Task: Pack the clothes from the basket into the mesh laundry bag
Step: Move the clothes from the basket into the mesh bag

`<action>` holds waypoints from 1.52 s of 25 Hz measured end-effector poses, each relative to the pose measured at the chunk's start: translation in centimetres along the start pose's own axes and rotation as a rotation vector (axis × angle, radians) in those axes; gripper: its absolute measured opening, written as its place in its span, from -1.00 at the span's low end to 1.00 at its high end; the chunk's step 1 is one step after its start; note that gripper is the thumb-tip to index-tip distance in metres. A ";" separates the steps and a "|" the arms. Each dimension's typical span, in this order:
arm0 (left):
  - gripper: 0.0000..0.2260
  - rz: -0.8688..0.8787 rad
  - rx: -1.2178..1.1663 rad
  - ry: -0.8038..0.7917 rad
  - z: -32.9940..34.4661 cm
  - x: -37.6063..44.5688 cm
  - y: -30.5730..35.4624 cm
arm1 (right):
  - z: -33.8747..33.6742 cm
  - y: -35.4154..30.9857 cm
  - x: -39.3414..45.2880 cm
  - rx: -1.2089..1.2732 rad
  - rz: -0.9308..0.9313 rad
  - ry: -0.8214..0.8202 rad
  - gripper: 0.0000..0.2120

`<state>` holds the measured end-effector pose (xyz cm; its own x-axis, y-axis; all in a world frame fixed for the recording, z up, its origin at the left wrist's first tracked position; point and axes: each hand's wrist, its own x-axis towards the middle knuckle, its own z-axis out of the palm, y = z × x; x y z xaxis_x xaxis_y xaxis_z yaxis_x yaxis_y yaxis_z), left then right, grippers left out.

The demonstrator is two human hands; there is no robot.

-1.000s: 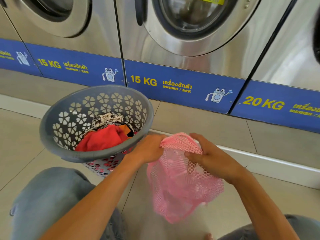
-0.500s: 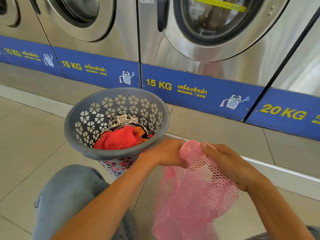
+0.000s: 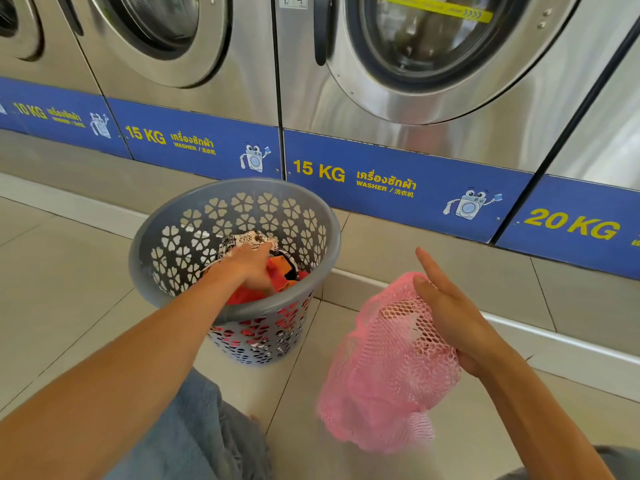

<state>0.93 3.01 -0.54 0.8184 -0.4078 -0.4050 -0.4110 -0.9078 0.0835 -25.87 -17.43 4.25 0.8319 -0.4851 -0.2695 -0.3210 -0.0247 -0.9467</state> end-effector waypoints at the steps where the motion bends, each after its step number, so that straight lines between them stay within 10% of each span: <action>1: -0.16 -0.059 0.000 -0.083 0.8 0.6 -1.1 | 0.0 0.1 0.2 -0.002 -0.006 -0.004 -0.55; 3: -0.42 -0.111 -0.027 -0.162 2.4 1.6 -2.3 | -0.1 0.5 0.6 0.011 0.006 0.000 -0.58; 8: -0.80 -0.084 -0.319 0.238 -0.6 0.3 -0.8 | -0.2 0.5 1.5 0.049 0.068 0.044 -0.66; 12: -0.84 0.086 -1.090 0.468 -5.6 -4.9 0.8 | -0.1 0.6 1.8 0.009 0.060 0.056 -0.68; 18: -0.84 0.398 -1.905 0.219 -8.2 -9.4 1.1 | -0.5 1.2 1.4 -0.084 0.079 0.075 -0.68; 23: -0.72 0.170 -1.406 -0.115 -5.2 -9.1 3.3 | -1.0 0.6 1.0 -0.060 0.056 0.122 -0.71; 29: -0.61 0.161 -0.889 -0.133 -1.4 -8.1 4.8 | -1.8 1.0 0.8 -0.095 0.029 0.160 -0.67; 38: -0.89 0.211 -1.529 0.116 -4.0 -10.5 5.8 | -2.5 1.4 0.2 -0.323 -0.017 0.122 -0.60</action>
<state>-8.46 1.69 7.85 0.8558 -0.4762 -0.2022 0.2104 -0.0368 0.9769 -27.24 -19.76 3.31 0.7842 -0.5831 -0.2123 -0.4506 -0.2998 -0.8409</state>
